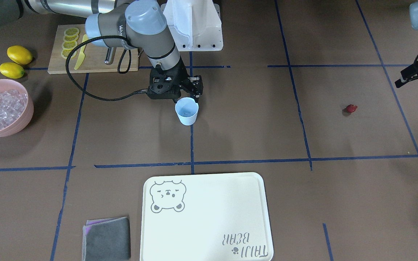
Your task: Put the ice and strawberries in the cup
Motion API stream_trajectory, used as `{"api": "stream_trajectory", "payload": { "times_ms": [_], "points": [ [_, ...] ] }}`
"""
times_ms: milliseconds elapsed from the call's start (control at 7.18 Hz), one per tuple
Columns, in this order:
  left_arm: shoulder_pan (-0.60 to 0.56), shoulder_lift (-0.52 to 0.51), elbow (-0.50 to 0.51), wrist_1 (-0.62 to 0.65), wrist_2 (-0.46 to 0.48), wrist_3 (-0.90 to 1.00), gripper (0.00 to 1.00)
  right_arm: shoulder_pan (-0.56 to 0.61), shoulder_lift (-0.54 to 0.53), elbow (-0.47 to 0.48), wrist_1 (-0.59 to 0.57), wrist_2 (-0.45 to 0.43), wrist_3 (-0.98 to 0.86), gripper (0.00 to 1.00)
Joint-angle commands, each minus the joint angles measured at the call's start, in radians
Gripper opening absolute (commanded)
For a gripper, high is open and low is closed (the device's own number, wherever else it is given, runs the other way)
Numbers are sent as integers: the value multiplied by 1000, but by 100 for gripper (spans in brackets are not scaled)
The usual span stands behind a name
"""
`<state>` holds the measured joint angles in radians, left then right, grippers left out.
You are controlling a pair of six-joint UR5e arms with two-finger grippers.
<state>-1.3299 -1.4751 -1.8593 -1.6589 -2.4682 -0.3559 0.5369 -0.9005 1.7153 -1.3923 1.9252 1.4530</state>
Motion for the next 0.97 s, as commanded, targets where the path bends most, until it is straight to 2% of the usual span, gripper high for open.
{"api": "stream_trajectory", "payload": {
  "times_ms": [0, 139, 278, 557, 696, 835],
  "points": [
    [0, 1, -6, 1, 0, -2, 100, 158, -210, 167, -4, 161, -95, 74],
    [0, 1, -9, 1, 0, -2, 100, 261, -351, 243, -4, 240, -231, 74],
    [0, 1, -9, 1, 0, -2, 100, 337, -470, 277, -4, 260, -375, 74],
    [-2, 1, -17, 2, 0, -2, 100, 463, -706, 296, 3, 249, -889, 77],
    [-2, 4, -21, 4, 0, -3, 100, 498, -750, 285, 3, 247, -1051, 97],
    [-2, 4, -24, 4, 2, -3, 100, 500, -771, 283, 19, 247, -1068, 97]
  ]
}}
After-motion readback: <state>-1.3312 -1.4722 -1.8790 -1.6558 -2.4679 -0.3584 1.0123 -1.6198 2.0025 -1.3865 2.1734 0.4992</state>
